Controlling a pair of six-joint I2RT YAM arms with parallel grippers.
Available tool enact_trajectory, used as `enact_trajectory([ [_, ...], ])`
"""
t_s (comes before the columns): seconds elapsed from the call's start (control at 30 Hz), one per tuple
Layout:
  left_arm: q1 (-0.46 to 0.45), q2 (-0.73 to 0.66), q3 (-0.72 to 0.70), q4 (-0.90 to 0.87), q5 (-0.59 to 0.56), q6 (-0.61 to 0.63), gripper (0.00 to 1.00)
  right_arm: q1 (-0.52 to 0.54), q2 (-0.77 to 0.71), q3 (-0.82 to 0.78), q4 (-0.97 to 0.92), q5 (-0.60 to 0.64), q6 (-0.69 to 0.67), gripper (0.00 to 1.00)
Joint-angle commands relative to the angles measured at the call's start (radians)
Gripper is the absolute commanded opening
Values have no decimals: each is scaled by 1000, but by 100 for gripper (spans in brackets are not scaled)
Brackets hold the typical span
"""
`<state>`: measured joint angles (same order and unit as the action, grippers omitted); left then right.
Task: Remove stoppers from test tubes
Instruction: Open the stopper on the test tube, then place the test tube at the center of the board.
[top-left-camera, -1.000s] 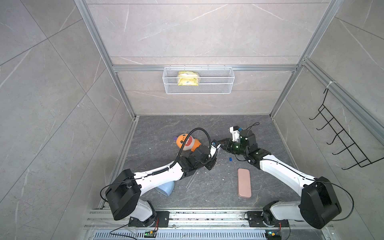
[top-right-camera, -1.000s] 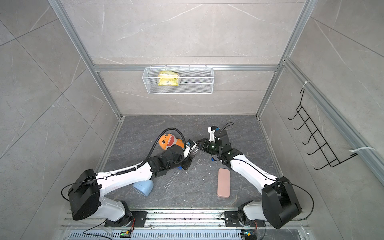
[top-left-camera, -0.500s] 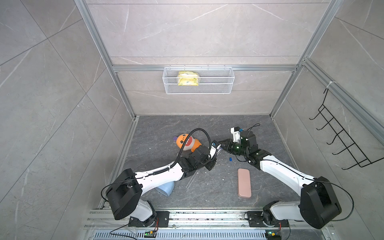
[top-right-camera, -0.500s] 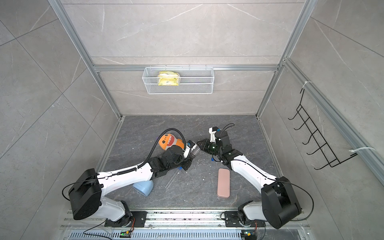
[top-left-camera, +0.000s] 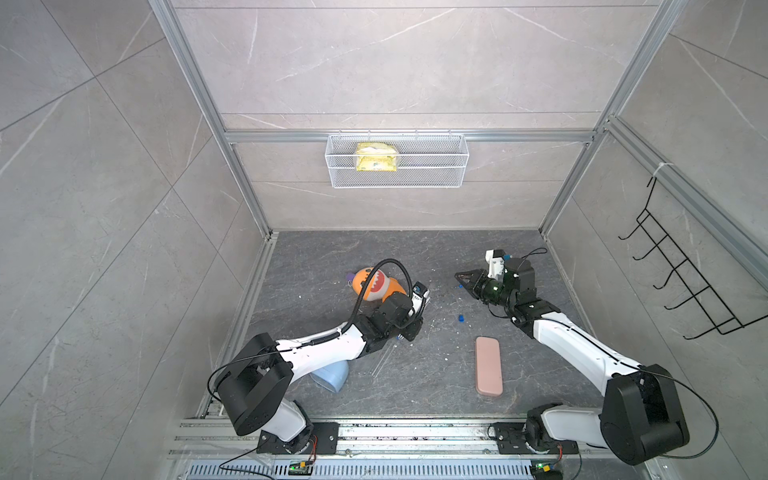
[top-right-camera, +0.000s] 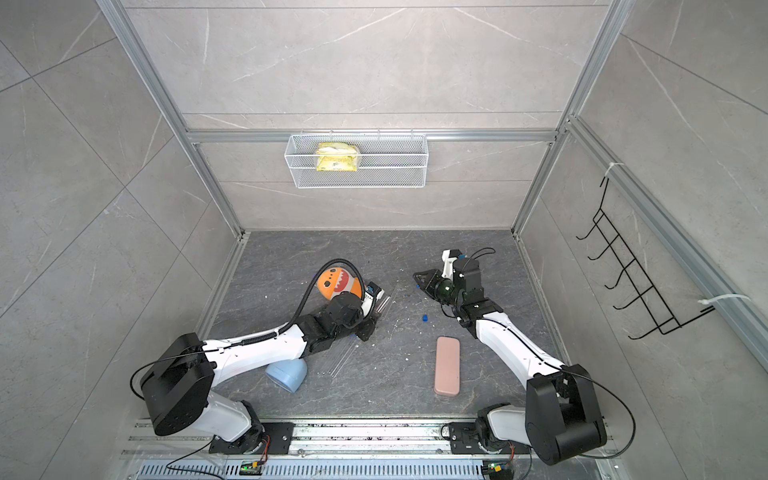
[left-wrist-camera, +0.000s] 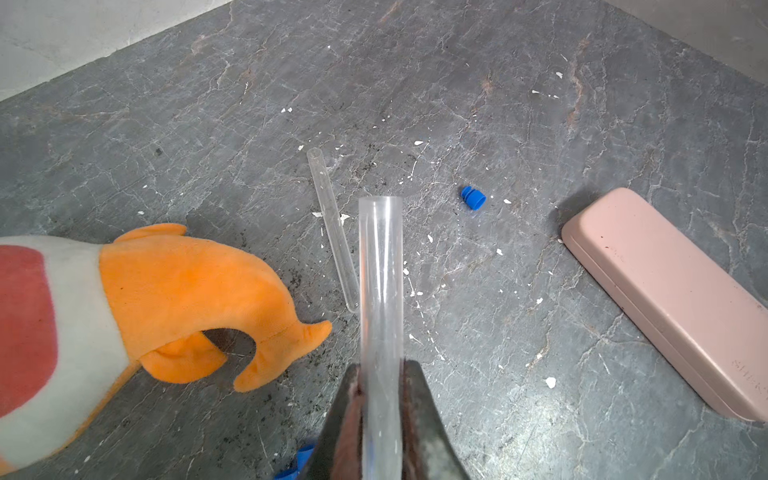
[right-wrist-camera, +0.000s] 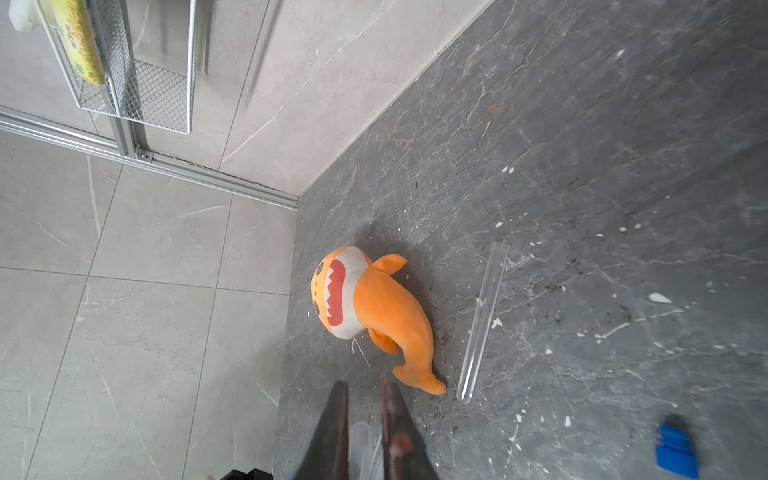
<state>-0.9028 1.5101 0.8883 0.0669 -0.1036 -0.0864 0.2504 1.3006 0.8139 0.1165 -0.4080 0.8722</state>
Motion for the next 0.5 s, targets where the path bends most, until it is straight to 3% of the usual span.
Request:
enact_trajectory([
  [0.0, -1, 12, 44, -12, -7, -5, 0, -6, -67, 46, -138, 108, -92, 0],
  [0.3, 2, 226, 301, -46, 17, 8, 0, -7, -215, 88, -362, 361, -245, 0],
  [0.47, 2, 394, 503, -112, -40, -35, 0, -7, -270, 89, -418, 408, -275, 0],
])
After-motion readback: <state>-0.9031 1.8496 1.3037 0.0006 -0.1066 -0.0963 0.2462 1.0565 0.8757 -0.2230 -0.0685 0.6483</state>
